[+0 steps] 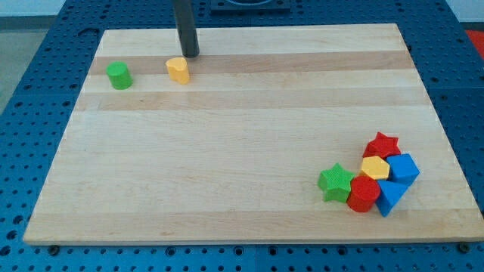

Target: Slide the yellow heart near to the yellow hexagon

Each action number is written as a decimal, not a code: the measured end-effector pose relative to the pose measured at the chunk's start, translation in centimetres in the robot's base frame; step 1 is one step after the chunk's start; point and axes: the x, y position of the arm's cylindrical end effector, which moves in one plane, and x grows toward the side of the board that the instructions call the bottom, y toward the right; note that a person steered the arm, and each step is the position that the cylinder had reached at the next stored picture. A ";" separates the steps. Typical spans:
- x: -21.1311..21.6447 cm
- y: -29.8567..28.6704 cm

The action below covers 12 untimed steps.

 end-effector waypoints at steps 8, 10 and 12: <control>10.4 9.1; 10.6 10.8; 14.5 16.1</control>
